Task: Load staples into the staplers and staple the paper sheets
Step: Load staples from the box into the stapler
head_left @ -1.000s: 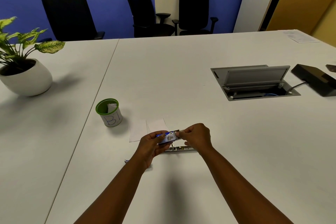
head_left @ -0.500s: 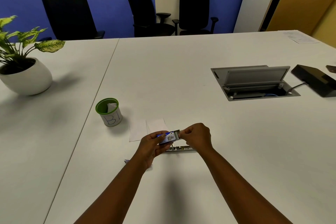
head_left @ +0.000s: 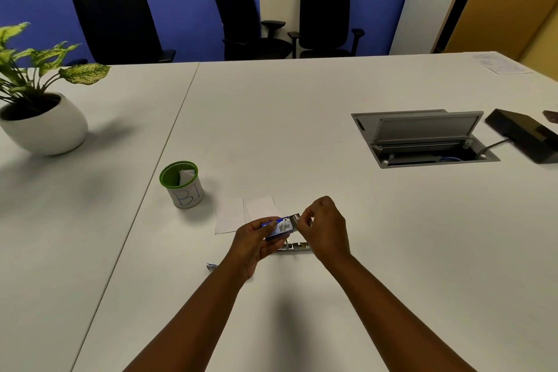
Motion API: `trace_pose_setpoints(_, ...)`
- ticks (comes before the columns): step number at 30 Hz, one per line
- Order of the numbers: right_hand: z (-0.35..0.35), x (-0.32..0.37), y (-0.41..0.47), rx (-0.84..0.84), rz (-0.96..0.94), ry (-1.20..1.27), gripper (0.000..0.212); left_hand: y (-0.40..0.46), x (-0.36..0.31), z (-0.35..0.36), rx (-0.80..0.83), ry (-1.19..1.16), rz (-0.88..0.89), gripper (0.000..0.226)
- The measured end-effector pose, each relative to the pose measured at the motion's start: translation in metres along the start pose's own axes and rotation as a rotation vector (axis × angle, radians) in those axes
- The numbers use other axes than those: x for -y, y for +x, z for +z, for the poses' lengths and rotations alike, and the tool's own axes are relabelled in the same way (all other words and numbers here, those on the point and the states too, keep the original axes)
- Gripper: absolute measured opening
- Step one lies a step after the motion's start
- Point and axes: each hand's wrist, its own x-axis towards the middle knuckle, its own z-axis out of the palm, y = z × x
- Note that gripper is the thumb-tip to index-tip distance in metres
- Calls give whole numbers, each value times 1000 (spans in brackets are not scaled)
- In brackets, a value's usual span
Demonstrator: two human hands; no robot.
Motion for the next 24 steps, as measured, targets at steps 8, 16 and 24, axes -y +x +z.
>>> trace_pose_setpoints(8,-4,-3,-2,-184,-435,-387,17,-1,-2,2,18,-3,-6,15)
trace_pose_setpoints(16,-5,-11,5,-175,-194,106,6,-1,-3,-3,-1,-21,-3,12)
trace_pose_setpoints(24,2,-62,1,15,-163,-4,13,2,-5,-25,-176,-50,0,17)
